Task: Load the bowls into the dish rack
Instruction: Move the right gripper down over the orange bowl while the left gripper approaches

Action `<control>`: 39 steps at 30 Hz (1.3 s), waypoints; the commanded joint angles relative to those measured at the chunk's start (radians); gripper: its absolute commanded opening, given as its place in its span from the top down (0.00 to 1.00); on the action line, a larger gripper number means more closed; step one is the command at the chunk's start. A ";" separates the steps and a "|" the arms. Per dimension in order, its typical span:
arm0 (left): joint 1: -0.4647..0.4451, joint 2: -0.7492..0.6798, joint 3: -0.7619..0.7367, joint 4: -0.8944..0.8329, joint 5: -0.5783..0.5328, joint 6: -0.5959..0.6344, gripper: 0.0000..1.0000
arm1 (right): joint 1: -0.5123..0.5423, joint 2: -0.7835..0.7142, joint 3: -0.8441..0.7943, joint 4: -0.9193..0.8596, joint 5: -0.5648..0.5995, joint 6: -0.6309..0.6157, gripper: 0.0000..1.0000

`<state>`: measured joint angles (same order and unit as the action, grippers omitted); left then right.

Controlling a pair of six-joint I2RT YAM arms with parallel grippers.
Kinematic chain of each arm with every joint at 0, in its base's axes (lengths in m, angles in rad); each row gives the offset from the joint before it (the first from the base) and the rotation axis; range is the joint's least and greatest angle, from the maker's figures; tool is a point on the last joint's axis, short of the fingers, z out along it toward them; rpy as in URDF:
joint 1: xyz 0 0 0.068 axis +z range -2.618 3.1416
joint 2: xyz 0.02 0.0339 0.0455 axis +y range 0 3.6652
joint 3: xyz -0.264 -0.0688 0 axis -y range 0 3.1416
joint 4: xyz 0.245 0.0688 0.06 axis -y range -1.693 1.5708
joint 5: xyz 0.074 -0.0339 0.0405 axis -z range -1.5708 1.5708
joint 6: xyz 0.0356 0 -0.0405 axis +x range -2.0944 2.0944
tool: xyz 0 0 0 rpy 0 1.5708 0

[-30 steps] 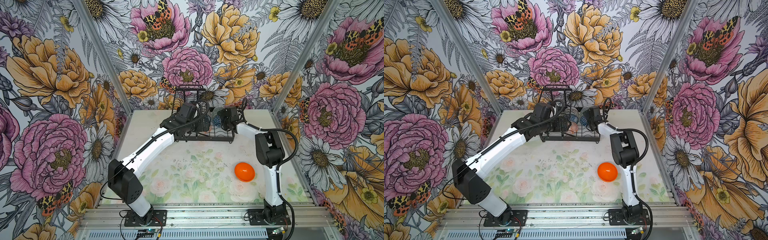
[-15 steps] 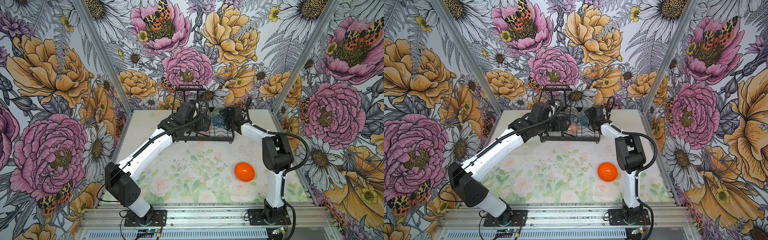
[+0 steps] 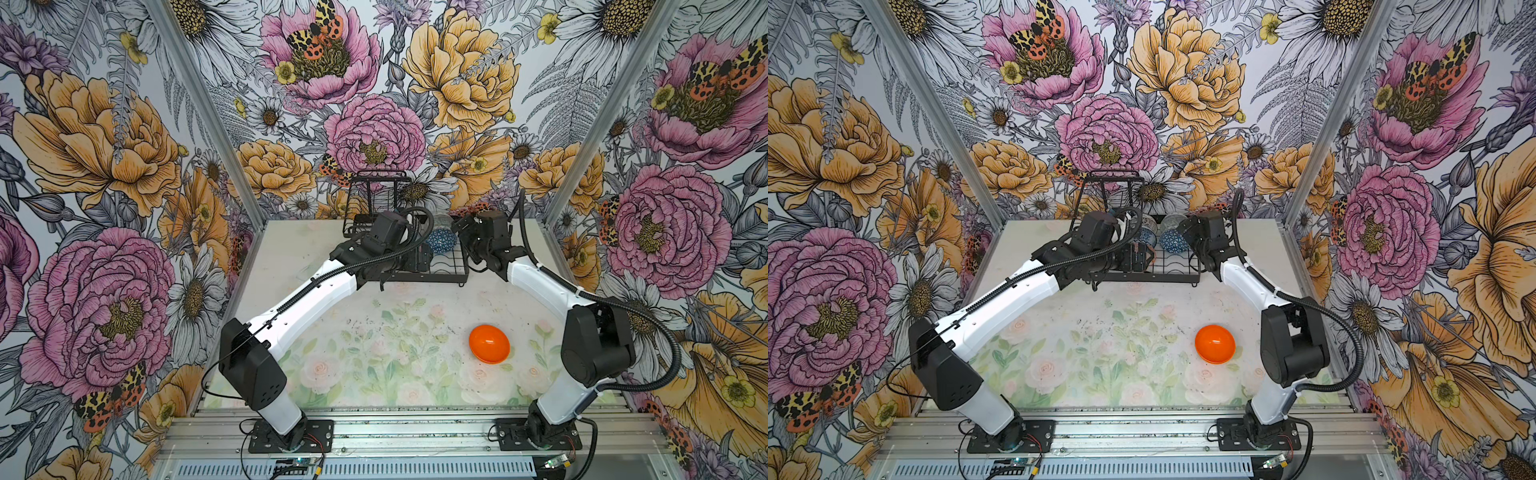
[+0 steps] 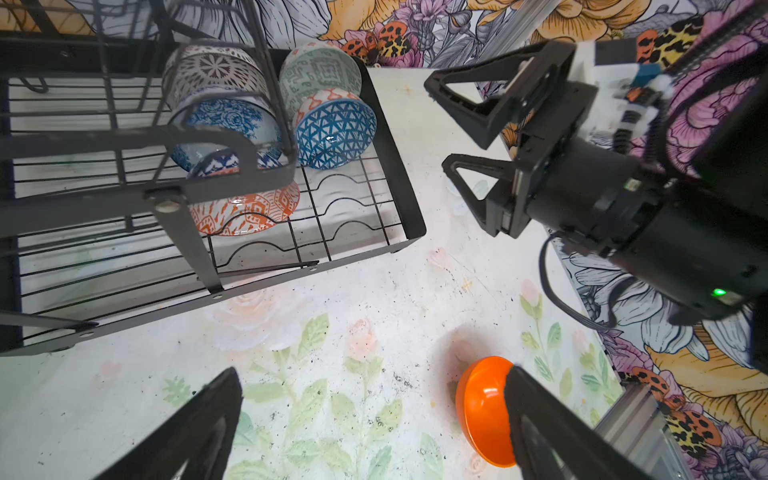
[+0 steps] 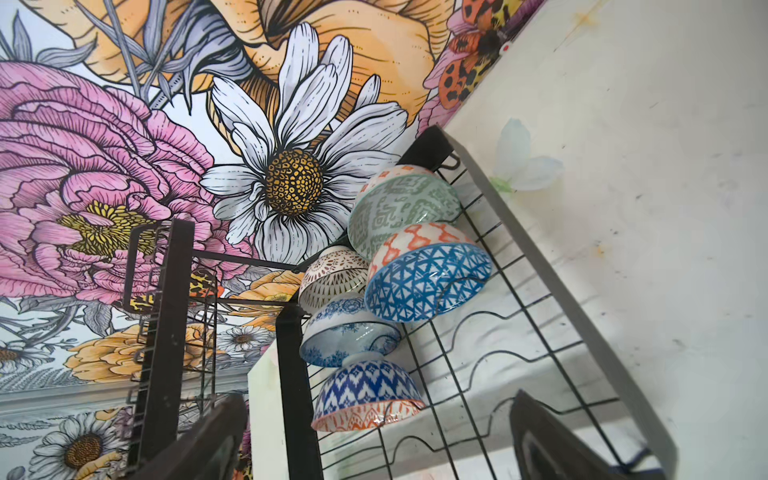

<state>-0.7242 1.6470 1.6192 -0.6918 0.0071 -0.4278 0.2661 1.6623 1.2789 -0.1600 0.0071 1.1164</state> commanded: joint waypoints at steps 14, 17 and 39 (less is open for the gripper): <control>-0.167 0.161 0.130 0.021 -0.048 -0.070 0.01 | -0.029 -0.477 -0.388 -0.257 0.019 -0.259 0.01; -0.184 0.160 0.120 0.020 -0.067 -0.093 0.01 | -0.029 -0.528 -0.435 -0.280 -0.012 -0.257 0.01; -0.269 -0.021 -0.171 0.036 -0.134 -0.253 0.01 | 0.158 -0.723 -0.661 -0.414 0.022 -0.015 0.01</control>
<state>-0.9928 1.7069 1.4826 -0.6819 -0.0841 -0.6754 0.4065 0.9279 0.6254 -0.5507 -0.0185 1.0576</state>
